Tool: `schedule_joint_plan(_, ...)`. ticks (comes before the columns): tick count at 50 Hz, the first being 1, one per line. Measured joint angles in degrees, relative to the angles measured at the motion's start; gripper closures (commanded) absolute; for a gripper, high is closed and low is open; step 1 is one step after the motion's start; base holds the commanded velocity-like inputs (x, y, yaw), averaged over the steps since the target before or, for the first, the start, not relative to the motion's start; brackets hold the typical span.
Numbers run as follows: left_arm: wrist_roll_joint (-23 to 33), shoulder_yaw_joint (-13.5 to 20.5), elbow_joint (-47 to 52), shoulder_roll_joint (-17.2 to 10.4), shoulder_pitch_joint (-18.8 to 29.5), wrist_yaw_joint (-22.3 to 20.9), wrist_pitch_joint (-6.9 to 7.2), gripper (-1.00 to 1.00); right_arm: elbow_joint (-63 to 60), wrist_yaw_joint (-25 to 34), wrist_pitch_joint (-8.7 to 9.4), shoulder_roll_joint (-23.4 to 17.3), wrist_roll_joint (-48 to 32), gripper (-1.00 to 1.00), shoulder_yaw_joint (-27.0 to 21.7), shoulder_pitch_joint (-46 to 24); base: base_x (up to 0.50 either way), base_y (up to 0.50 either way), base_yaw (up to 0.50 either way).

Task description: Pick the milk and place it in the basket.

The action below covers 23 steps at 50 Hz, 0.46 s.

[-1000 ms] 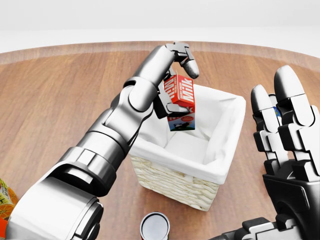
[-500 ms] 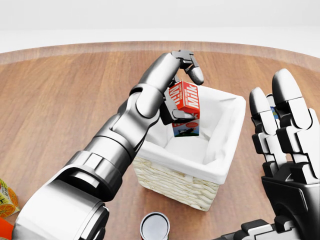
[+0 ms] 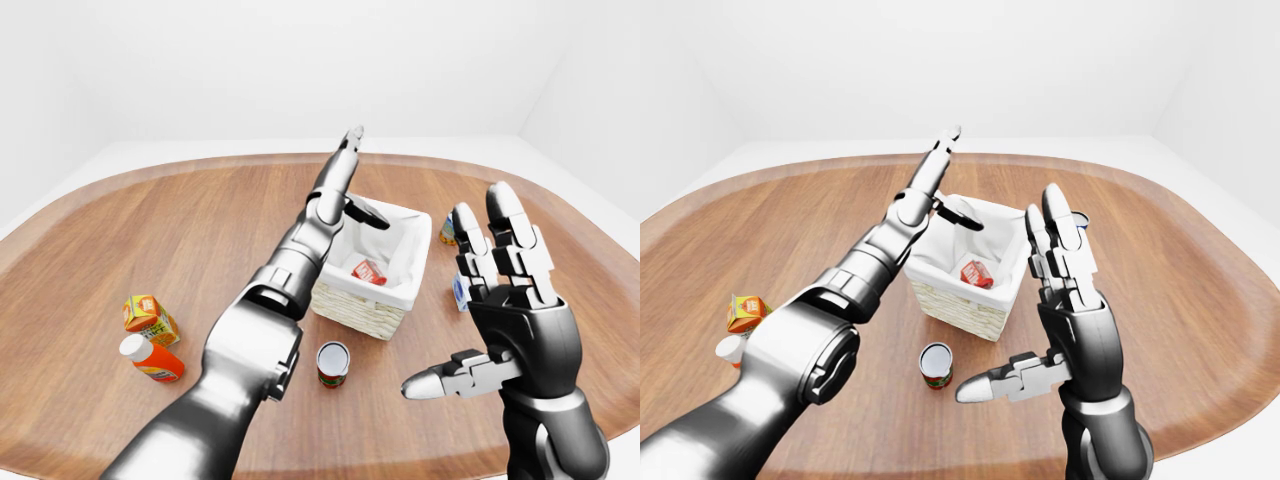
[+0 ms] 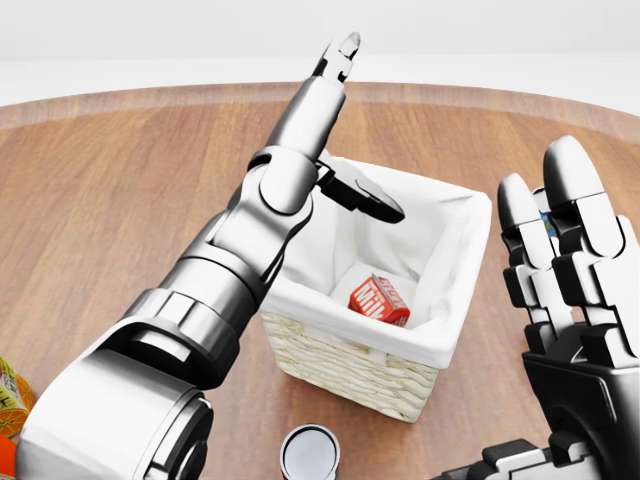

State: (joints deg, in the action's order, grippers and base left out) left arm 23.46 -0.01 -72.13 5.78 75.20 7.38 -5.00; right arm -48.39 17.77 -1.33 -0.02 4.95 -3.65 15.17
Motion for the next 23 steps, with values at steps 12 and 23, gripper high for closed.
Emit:
schedule_joint_plan(12, -4.32, 0.95, 2.5, -0.52, 0.43, -0.79, 0.0, -1.0, 0.06, -0.14, -0.04, 0.01, -0.14, -1.0, 0.4, -0.01, 0.0, 0.0, 0.0)
schedule_joint_plan(23, -10.21, 0.55, 14.77, -0.62, -2.84, -3.21, 0.0, -1.0, 0.59, -0.29, -0.43, -0.05, -0.24, -1.0, 0.62, 0.05, 0.0, 0.0, 0.0)
